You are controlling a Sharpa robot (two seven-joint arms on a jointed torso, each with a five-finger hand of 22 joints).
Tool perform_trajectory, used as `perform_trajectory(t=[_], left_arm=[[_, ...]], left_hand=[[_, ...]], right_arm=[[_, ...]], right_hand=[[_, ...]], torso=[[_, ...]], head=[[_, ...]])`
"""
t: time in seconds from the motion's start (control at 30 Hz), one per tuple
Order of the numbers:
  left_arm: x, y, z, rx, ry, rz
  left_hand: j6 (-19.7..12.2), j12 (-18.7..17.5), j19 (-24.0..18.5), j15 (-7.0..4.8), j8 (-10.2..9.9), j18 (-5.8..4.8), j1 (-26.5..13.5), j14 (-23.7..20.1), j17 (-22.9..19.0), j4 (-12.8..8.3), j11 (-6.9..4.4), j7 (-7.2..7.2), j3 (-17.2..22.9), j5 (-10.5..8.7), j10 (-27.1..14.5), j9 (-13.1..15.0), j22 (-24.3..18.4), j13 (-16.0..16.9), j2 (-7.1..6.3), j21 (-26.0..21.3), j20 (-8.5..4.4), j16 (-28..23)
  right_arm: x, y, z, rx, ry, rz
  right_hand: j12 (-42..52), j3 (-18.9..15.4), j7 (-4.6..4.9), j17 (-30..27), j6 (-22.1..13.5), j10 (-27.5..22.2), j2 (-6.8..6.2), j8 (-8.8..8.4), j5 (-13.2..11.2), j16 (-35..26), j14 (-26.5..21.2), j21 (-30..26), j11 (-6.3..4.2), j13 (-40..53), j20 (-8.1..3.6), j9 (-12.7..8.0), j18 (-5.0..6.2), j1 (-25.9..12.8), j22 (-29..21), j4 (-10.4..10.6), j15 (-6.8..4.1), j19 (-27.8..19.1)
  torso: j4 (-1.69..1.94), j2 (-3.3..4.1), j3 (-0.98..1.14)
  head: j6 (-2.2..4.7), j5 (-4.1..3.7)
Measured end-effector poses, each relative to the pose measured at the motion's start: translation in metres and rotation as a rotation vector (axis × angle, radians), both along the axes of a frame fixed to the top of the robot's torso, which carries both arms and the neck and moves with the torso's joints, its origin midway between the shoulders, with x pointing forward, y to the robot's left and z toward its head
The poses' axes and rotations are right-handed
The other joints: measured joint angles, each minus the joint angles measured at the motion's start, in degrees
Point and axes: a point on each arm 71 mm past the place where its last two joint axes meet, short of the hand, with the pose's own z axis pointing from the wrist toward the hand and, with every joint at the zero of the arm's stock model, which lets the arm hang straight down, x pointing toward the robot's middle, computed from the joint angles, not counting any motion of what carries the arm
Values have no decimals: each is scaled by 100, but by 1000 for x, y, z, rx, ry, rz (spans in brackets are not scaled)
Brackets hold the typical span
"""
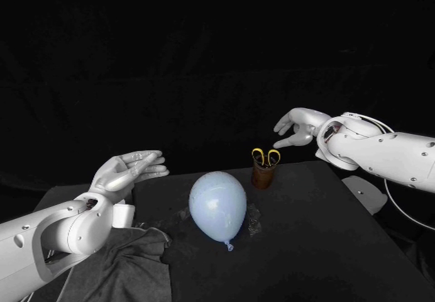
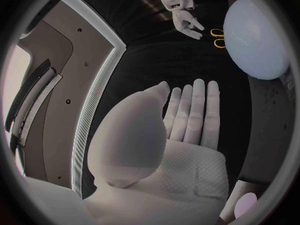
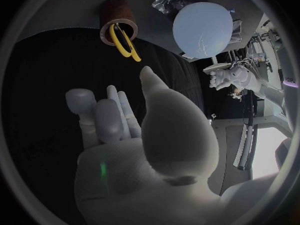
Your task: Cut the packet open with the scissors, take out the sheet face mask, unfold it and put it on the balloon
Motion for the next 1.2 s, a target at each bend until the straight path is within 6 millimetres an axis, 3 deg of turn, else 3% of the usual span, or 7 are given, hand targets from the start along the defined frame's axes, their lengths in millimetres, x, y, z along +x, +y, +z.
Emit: perform_trajectory(t=[0.13, 0.27, 0.53, 0.73, 1.2], left_arm=[[0, 0, 0, 1, 0, 2], [1, 0, 0, 1, 0, 2], [1, 1, -1, 2, 0, 4], [1, 2, -1, 3, 0, 6], [1, 5, -1, 5, 1, 11]], left_hand=[[6, 0, 0, 0, 0, -1, -22, 0, 6, 0, 0, -6, 0, 0, 0, -6, -6, 0, -22, 0, 0, 0], [6, 0, 0, 1, 0, -2, -22, 0, 8, 0, 0, -7, 0, 0, 0, -6, -6, 0, -22, 0, 0, 0], [5, -22, 0, 1, 0, -33, -22, -1, 8, 0, 0, -7, 0, 0, 0, -6, -6, 0, -22, 0, 0, 0], [5, -22, 0, 1, 0, 29, -22, -1, 8, 0, 0, -8, 0, 0, 0, -6, -6, 0, -22, 0, 0, 0], [5, -22, 0, 20, 0, 27, -22, 17, 17, 0, 0, -9, -1, 0, -1, -6, -5, 0, -21, -1, 0, 0]], right_arm=[[4, 5, -2, -28, 8, -1], [7, 10, -3, -41, 15, 0], [10, 14, -10, -59, 52, 0], [11, 14, -15, -69, 80, -6], [17, 28, -18, -66, 95, 9]], right_hand=[[0, -186, 0, 58, 0, -20, -18, 0, -32, 101, 0, 0, 20, 0, 0, 19, -26, 208, 79, 382, 0, 0], [0, -249, 0, 86, -1, -20, -28, 0, -32, 125, 0, 0, 20, 0, 4, 23, -27, 278, 96, 532, 0, 4], [0, -247, 1, 224, 1, -7, 53, 0, -31, 256, 20, 88, 34, 5, 9, 40, -30, 422, 264, 626, 20, 94], [0, -231, 22, 251, 23, 2, 53, 0, -31, 281, 20, 112, 42, 7, 10, 40, -33, 423, 296, 642, 20, 134], [1, -190, 27, 435, 101, 97, 157, 0, 14, 456, 21, 280, 7, 13, 7, 74, -72, 530, 542, 715, 18, 280]], torso=[[4, -1, 0], [8, -1, -4], [4, 2, -13], [-2, 14, -17], [1, 21, -9]], head=[[9, -1], [18, 14], [12, 18], [8, 21], [12, 50]])
